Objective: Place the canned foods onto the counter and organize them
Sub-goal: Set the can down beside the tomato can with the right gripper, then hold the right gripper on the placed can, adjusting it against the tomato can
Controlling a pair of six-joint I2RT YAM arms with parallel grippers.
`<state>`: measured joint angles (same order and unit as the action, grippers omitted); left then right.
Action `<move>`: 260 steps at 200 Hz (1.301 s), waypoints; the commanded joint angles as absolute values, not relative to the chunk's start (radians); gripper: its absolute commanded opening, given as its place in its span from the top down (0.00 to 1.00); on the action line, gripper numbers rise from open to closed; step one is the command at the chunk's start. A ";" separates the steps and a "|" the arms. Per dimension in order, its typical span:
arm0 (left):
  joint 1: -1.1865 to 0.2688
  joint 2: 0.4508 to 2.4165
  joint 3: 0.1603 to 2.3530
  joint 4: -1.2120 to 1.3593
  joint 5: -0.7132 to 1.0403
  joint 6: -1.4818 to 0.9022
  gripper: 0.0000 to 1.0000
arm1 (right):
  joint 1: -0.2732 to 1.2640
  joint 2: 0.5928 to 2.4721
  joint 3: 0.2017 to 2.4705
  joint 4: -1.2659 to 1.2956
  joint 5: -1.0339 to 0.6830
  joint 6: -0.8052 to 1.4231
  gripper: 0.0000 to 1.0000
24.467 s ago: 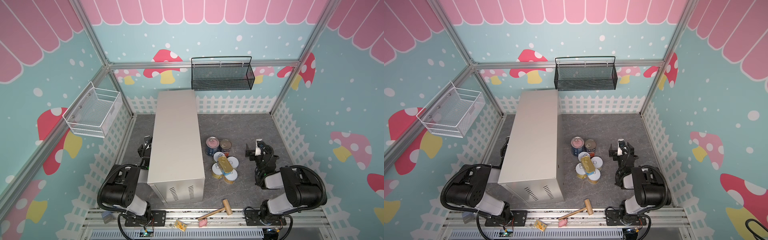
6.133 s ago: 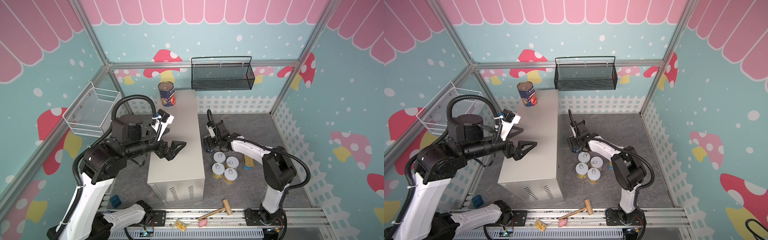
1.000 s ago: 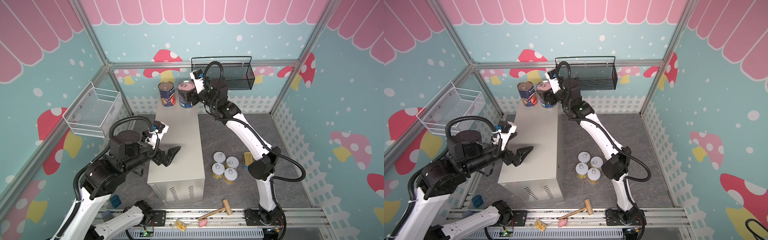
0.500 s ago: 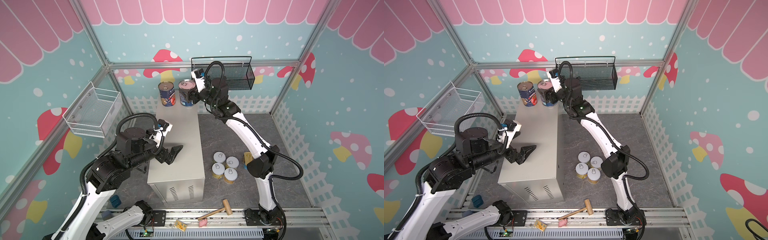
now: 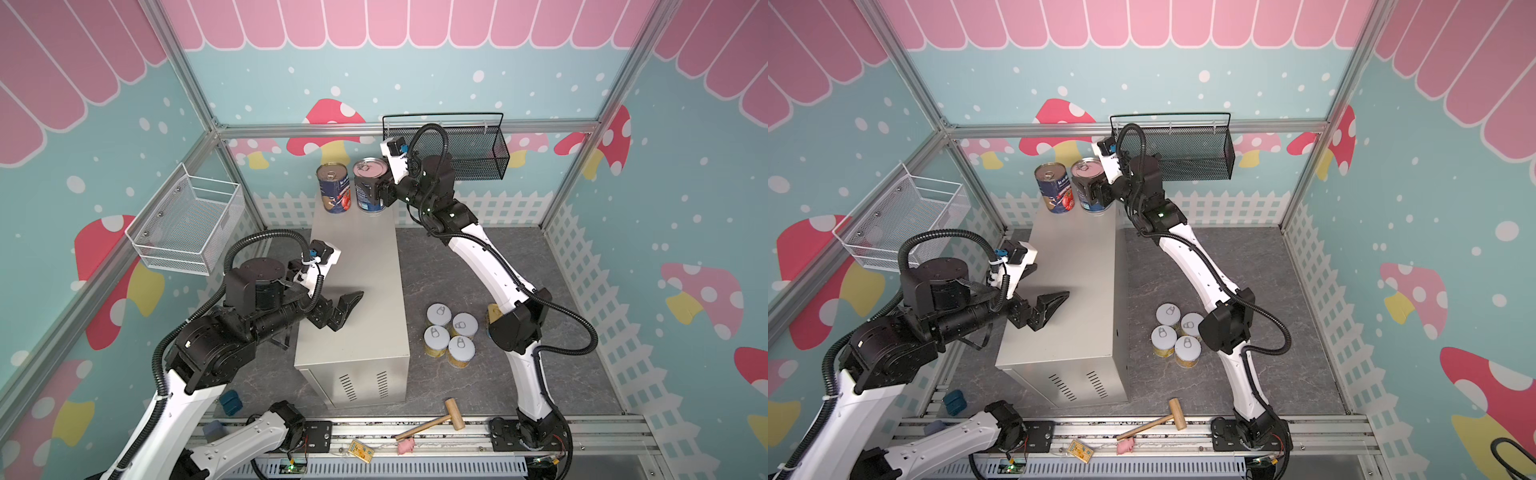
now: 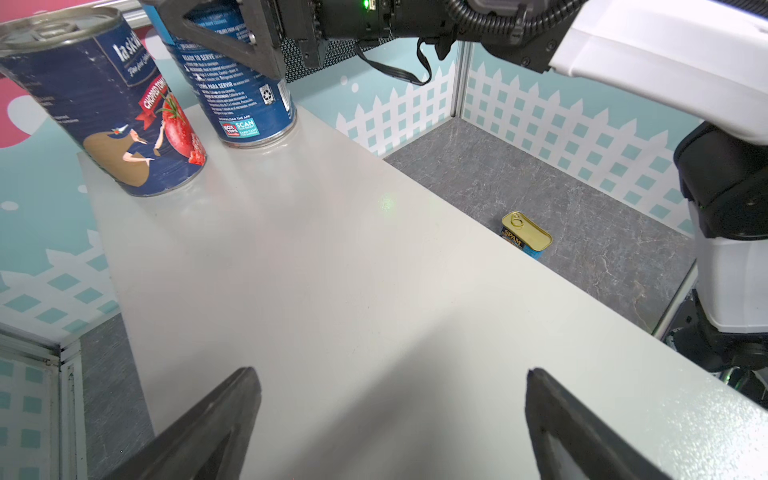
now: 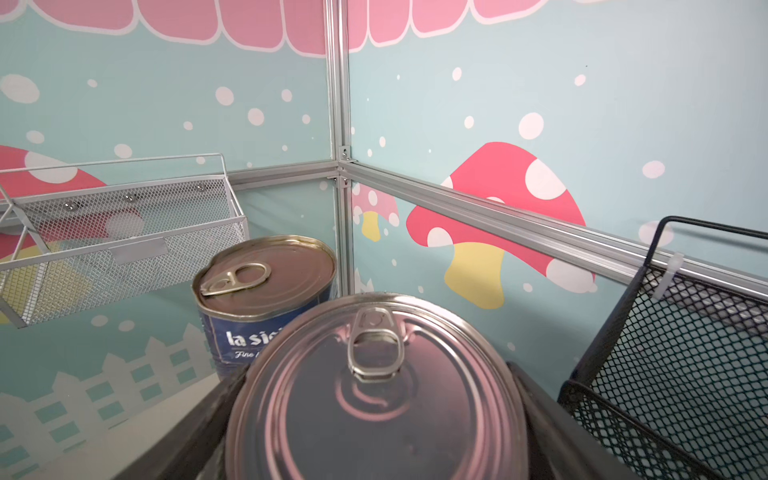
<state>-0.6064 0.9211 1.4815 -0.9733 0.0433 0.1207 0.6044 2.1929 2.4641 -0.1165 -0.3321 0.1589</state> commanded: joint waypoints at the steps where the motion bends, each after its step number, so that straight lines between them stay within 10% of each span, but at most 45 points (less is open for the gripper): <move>1: -0.611 0.913 1.475 -0.960 0.034 0.150 0.01 | 0.616 2.239 2.470 -0.150 -0.368 0.176 0.35; 260: -0.611 0.902 1.464 -0.957 0.035 0.148 0.01 | 0.615 2.236 2.466 -0.205 -0.303 0.176 0.34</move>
<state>-0.6064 0.9123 1.4727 -0.9672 0.0406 0.1207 0.6228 2.2204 2.4828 -0.0891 -0.3325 0.1722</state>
